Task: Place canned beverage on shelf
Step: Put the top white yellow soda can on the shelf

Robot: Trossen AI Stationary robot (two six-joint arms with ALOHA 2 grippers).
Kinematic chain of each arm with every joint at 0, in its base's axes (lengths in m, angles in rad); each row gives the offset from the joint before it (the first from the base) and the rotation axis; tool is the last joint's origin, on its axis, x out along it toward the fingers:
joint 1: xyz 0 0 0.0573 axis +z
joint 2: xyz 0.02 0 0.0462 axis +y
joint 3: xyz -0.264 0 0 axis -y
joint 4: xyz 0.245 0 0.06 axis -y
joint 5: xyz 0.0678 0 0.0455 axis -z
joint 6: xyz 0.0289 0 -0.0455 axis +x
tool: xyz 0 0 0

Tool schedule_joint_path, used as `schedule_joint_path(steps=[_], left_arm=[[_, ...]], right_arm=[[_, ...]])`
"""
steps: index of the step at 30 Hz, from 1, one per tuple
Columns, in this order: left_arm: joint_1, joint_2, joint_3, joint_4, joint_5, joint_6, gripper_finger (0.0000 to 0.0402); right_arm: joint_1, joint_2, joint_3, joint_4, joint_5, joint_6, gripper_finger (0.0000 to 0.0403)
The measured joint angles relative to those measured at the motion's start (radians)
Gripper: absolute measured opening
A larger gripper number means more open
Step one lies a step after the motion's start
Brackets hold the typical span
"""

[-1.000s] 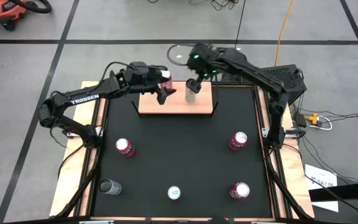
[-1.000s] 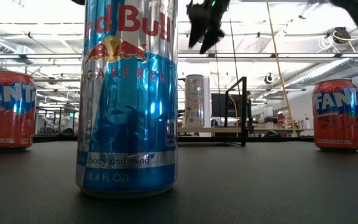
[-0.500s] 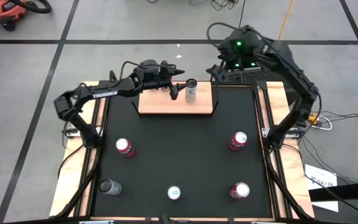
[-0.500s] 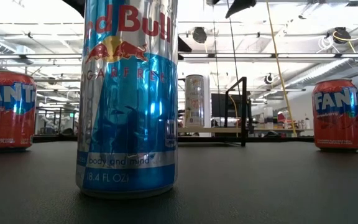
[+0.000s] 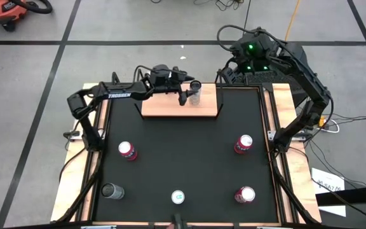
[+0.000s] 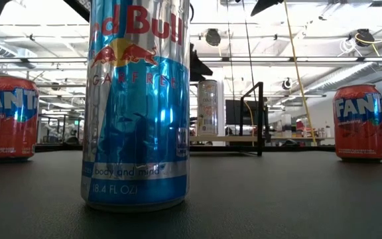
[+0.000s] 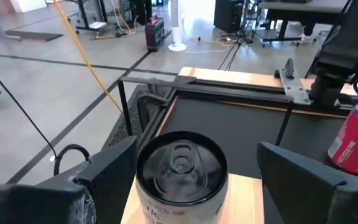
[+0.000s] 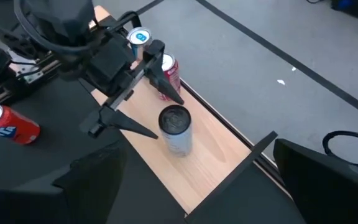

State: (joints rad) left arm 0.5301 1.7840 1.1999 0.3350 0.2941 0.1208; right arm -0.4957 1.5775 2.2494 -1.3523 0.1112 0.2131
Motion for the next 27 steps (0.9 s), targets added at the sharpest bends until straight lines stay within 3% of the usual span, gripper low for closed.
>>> schedule_joint_path(steps=[17,27], left_arm=[[0.004,0.029,0.010,0.019,-0.035,-0.010,0.0331],[0.007,0.029,0.091,-0.015,-0.036,0.001,0.0396]], right_arm=[[0.000,0.002,0.000,-0.013,0.000,0.010,0.0393],[0.000,0.002,0.000,-0.041,0.000,0.008,0.0393]])
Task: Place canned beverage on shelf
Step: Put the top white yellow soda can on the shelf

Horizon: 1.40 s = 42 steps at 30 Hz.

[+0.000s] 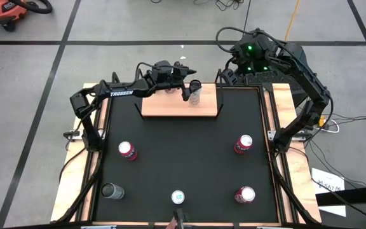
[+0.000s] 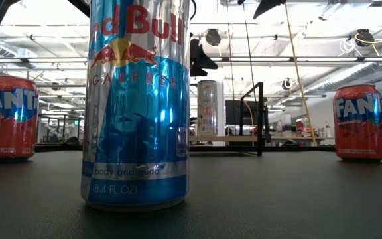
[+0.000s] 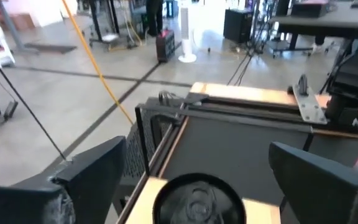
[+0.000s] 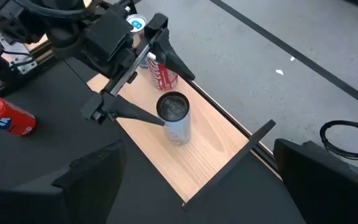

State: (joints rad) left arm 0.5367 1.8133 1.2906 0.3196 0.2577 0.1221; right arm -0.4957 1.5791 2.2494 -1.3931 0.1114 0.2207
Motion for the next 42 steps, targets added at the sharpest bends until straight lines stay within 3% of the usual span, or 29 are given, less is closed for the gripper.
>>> schedule_joint_path(steps=[6,20,34,42], left_arm=[[0.013,0.000,0.018,-0.165,0.052,0.019,0.0399],[0.005,0.060,0.020,-0.142,0.047,0.095,0.0395],[0.011,0.063,0.022,-0.121,0.028,0.093,0.0244],[0.073,0.065,0.142,-0.233,0.021,0.106,0.0240]], right_arm=[[0.000,0.000,0.000,0.000,-0.002,0.000,0.0393],[0.000,0.000,0.000,0.000,-0.003,0.005,0.0393],[0.000,0.000,0.000,-0.007,-0.003,0.021,0.0393],[0.000,0.000,0.000,-0.007,-0.003,0.022,0.0393]])
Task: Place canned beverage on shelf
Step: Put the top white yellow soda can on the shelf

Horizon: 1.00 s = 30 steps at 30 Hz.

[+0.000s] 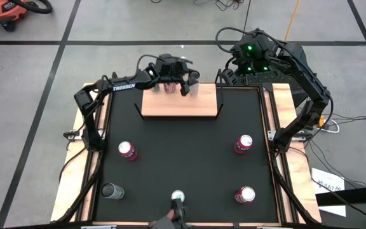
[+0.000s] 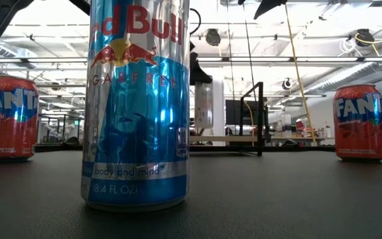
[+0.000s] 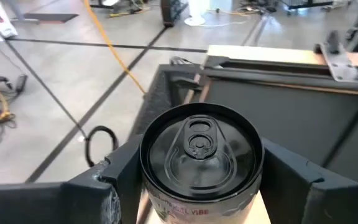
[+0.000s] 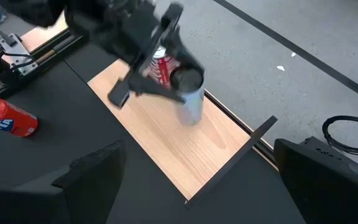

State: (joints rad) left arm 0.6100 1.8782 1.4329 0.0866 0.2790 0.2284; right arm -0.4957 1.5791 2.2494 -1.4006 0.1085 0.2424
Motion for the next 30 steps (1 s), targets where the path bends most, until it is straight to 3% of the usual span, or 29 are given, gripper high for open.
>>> schedule_joint_path(steps=[12,30], left_arm=[[0.088,-0.001,0.028,-0.143,0.041,0.015,0.0242],[0.083,0.028,0.022,-0.117,0.061,0.041,0.0242]], right_arm=[[0.002,0.000,0.000,-0.058,0.054,0.015,0.0393],[0.003,0.000,0.000,-0.048,0.054,0.006,0.0393]])
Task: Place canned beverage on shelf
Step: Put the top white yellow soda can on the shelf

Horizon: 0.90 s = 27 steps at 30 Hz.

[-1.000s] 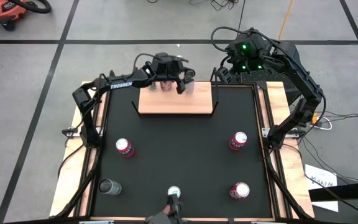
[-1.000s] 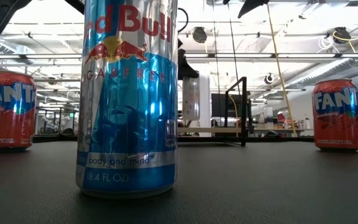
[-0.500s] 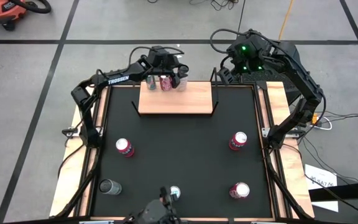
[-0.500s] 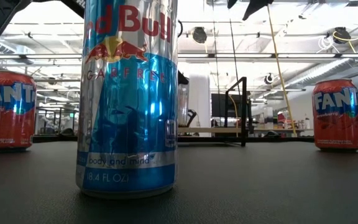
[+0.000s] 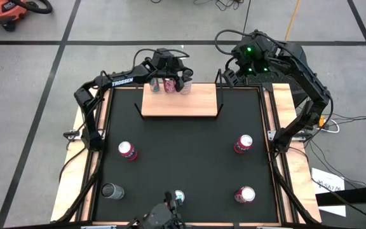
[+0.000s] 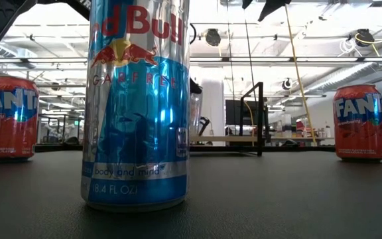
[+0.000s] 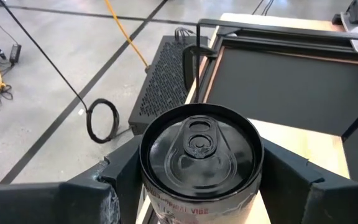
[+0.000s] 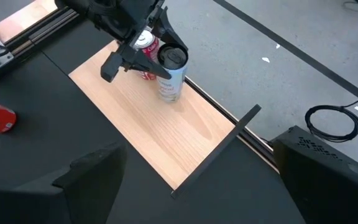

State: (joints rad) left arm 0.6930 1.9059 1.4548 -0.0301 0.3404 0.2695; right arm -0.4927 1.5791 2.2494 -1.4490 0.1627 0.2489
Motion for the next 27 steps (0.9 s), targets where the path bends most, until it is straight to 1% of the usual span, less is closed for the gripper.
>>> schedule_joint_path(steps=[11,13,20,23,27], left_arm=[[-0.002,0.004,0.000,0.000,-0.002,-0.002,0.0245],[-0.002,0.004,0.000,-0.001,-0.003,-0.002,0.0256],[-0.002,0.005,0.000,-0.038,-0.025,-0.002,0.0319],[-0.003,-0.003,0.002,-0.036,-0.027,0.000,0.0331],[-0.004,-0.026,0.002,-0.036,-0.027,0.002,0.0333]], right_arm=[[0.002,0.000,0.000,0.000,-0.001,0.001,0.0393],[0.002,0.000,0.000,0.000,-0.001,0.001,0.0393],[0.002,0.000,0.000,0.000,-0.002,0.001,0.0393],[0.002,0.000,0.000,0.000,-0.002,0.001,0.0393],[0.002,0.000,0.000,0.009,-0.002,0.002,0.0393]])
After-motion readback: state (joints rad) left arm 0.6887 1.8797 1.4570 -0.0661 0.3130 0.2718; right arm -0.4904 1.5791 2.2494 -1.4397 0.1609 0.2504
